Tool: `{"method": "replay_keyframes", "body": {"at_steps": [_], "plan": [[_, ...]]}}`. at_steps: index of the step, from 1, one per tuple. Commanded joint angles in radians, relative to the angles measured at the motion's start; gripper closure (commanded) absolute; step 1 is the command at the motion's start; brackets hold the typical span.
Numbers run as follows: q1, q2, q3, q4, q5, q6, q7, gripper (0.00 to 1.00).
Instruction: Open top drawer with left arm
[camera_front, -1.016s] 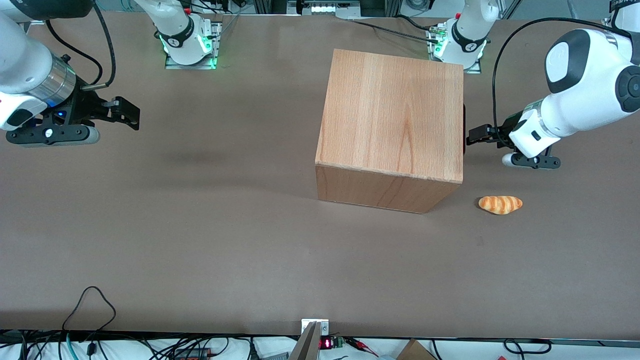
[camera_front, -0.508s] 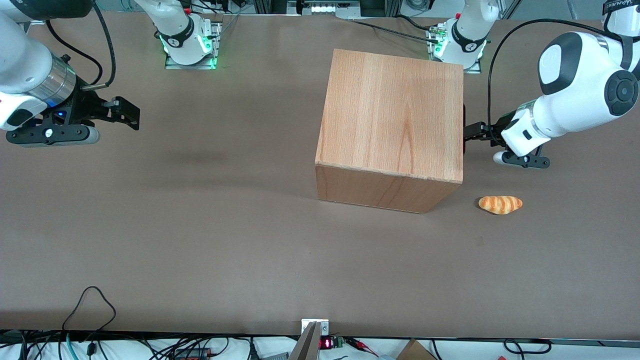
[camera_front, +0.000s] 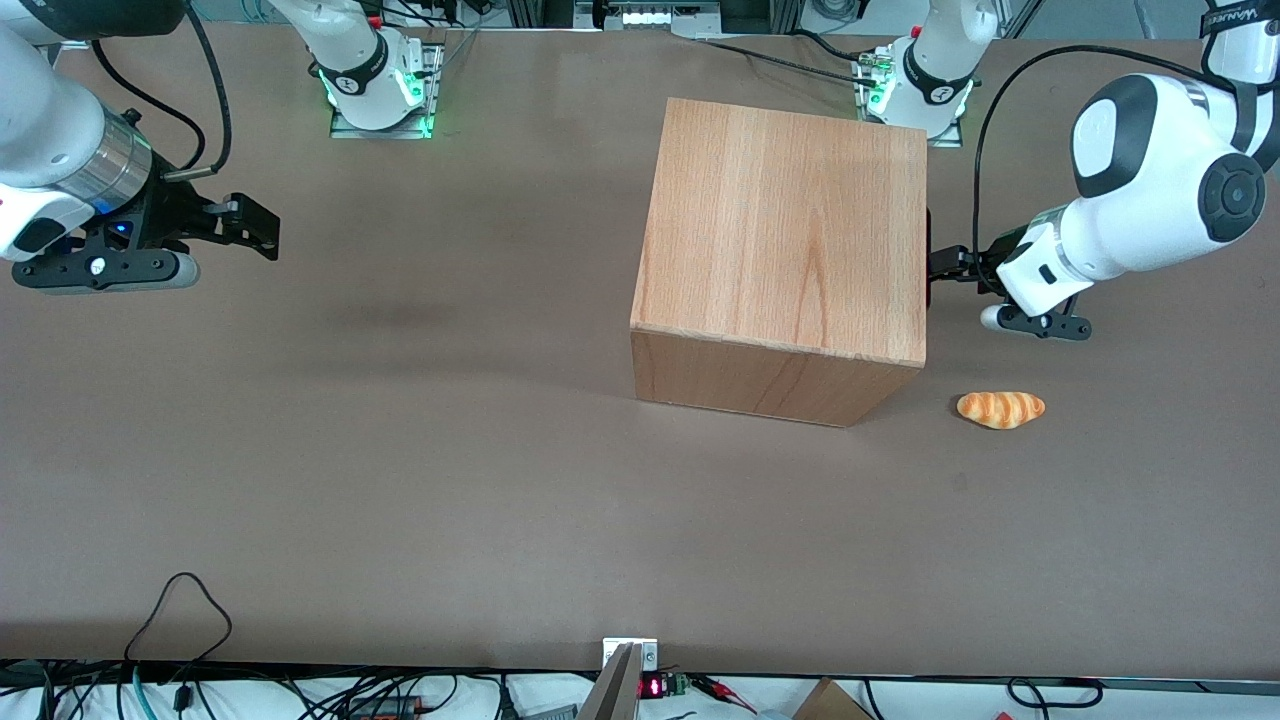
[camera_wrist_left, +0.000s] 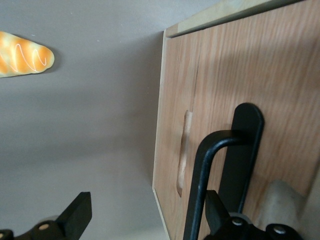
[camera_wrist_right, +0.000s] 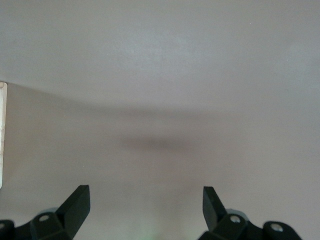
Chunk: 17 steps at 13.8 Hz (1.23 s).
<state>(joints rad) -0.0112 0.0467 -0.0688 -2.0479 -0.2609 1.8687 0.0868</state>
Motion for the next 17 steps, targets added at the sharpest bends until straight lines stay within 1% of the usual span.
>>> {"method": "replay_keyframes", "body": {"at_steps": [1, 5, 7, 12, 13, 14, 17], "plan": [[0.007, 0.012, 0.000, -0.006, -0.029, 0.014, 0.051, 0.00], [0.031, 0.031, 0.004, -0.005, -0.012, 0.014, 0.073, 0.00], [0.063, 0.038, 0.001, -0.002, 0.018, 0.014, 0.080, 0.00], [0.122, 0.044, 0.007, 0.003, 0.025, 0.014, 0.113, 0.00], [0.138, 0.044, 0.007, 0.005, 0.038, 0.012, 0.126, 0.00], [0.154, 0.044, 0.006, 0.006, 0.069, 0.012, 0.128, 0.00], [0.200, 0.044, 0.009, 0.009, 0.081, 0.012, 0.131, 0.00]]}}
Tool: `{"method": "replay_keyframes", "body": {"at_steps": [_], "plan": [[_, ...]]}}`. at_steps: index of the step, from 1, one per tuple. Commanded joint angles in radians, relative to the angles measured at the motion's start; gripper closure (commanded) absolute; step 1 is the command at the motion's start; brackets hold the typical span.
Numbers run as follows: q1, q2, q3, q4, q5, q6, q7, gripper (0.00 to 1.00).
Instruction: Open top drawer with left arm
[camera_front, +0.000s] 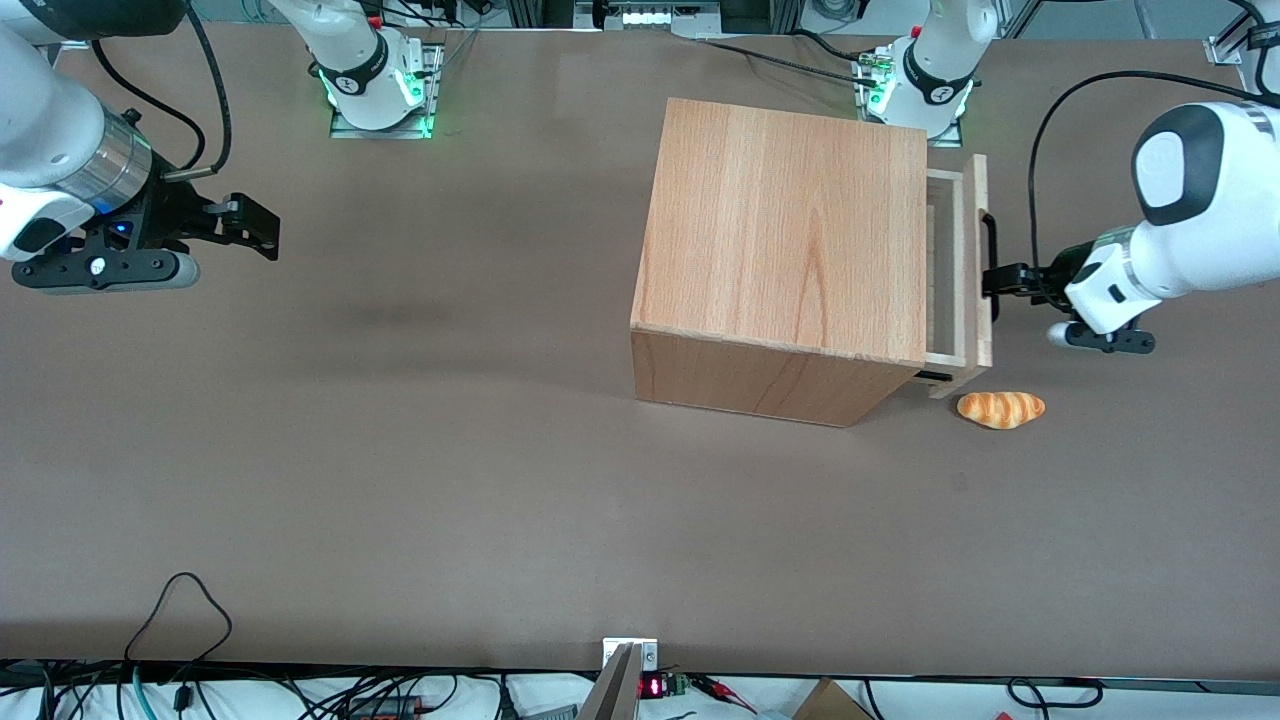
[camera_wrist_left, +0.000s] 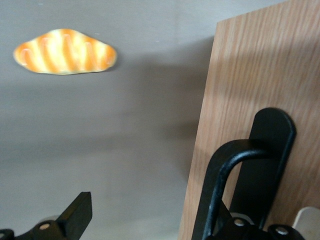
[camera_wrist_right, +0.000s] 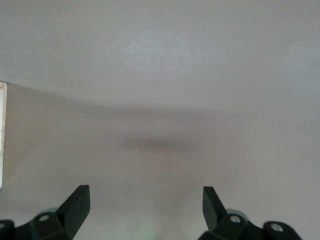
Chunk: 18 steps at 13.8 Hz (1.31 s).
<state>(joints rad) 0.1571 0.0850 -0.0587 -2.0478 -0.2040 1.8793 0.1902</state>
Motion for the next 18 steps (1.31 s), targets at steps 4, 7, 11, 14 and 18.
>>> {"method": "replay_keyframes", "body": {"at_steps": [4, 7, 11, 14, 18], "plan": [[0.100, 0.018, -0.001, 0.038, 0.047, -0.002, 0.035, 0.00], [0.157, 0.031, -0.001, 0.054, 0.046, -0.002, 0.092, 0.00], [0.222, 0.050, 0.000, 0.078, 0.046, -0.002, 0.124, 0.00], [0.245, 0.062, 0.000, 0.090, 0.046, -0.003, 0.129, 0.00], [0.262, 0.062, 0.000, 0.150, 0.044, -0.041, 0.111, 0.00]]}}
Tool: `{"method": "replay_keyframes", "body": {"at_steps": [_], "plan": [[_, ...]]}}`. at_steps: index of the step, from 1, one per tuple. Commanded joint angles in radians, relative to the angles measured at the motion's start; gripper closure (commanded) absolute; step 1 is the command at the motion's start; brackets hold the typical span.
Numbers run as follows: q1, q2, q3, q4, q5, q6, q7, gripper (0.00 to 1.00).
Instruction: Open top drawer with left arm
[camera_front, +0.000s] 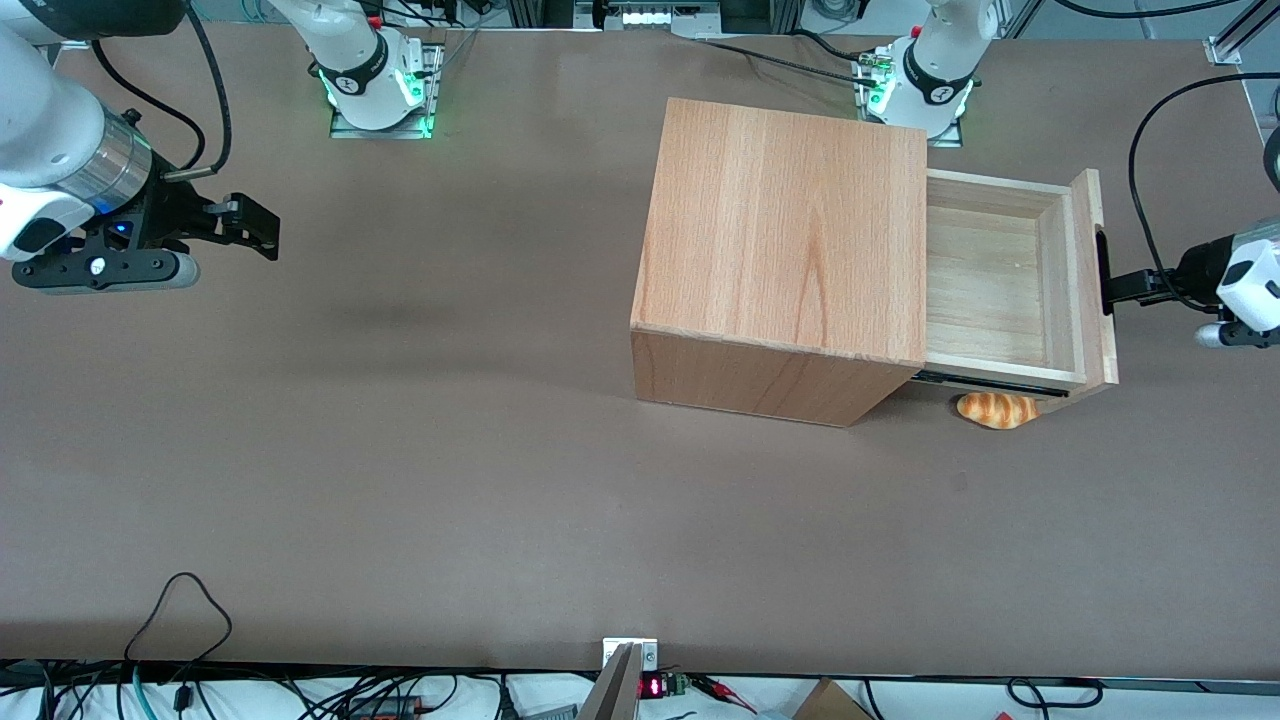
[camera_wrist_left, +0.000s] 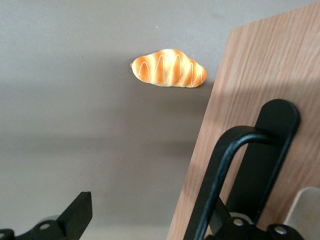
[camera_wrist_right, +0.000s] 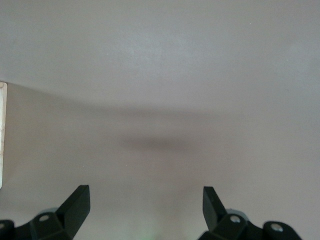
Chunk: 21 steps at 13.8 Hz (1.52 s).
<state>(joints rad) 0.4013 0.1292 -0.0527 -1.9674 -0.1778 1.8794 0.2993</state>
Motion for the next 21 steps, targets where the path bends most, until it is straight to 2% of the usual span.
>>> {"method": "replay_keyframes", "body": {"at_steps": [1, 9, 14, 17, 19, 21], "plan": [[0.021, 0.018, -0.006, 0.096, 0.018, -0.058, -0.003, 0.00], [0.028, 0.015, -0.015, 0.382, 0.020, -0.259, -0.034, 0.00], [0.011, -0.009, -0.056, 0.418, 0.024, -0.269, -0.037, 0.00], [-0.117, -0.022, -0.035, 0.435, 0.093, -0.270, -0.070, 0.00], [-0.182, -0.032, -0.026, 0.436, 0.109, -0.269, -0.118, 0.00], [-0.264, -0.049, 0.032, 0.435, 0.115, -0.269, -0.143, 0.00]]}}
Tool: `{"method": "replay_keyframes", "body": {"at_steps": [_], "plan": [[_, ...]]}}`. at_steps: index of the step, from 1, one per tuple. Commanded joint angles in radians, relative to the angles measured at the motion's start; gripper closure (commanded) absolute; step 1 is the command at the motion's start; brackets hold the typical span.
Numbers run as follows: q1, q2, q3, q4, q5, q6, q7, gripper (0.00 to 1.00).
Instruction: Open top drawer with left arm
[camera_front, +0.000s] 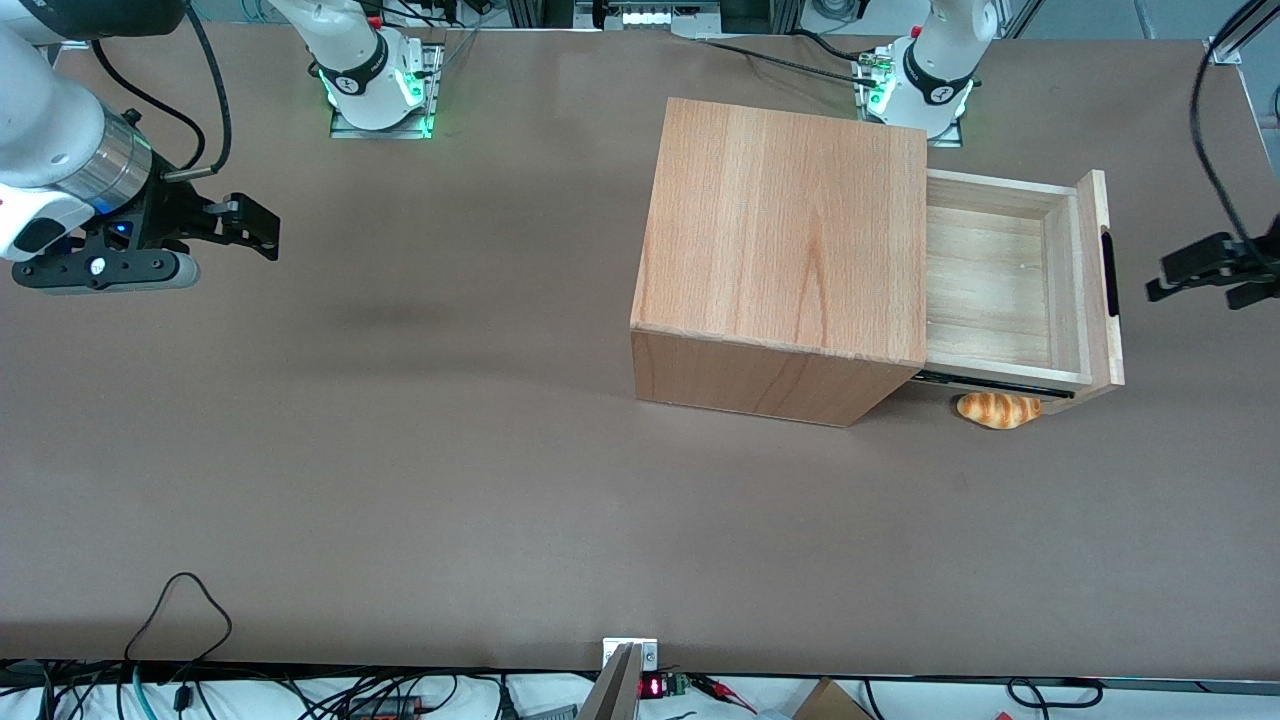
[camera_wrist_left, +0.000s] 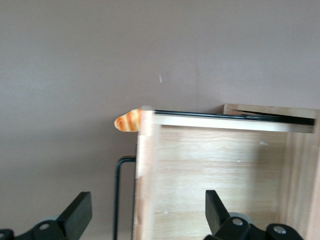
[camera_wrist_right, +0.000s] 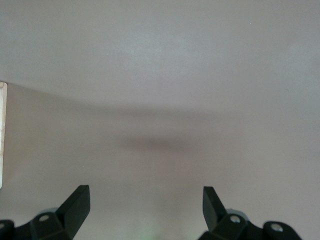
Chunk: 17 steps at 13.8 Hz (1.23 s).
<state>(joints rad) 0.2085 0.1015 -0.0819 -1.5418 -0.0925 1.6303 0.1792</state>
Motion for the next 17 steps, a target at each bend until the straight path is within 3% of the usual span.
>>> {"method": "replay_keyframes", "body": {"at_steps": [1, 5, 11, 17], "plan": [[-0.121, -0.035, 0.098, 0.008, 0.040, -0.020, -0.045, 0.00], [-0.233, -0.084, 0.152, -0.009, 0.109, -0.020, -0.111, 0.00], [-0.235, -0.204, 0.140, -0.159, 0.125, 0.072, -0.118, 0.00], [-0.216, -0.194, 0.136, -0.141, 0.125, 0.037, -0.104, 0.00]]}}
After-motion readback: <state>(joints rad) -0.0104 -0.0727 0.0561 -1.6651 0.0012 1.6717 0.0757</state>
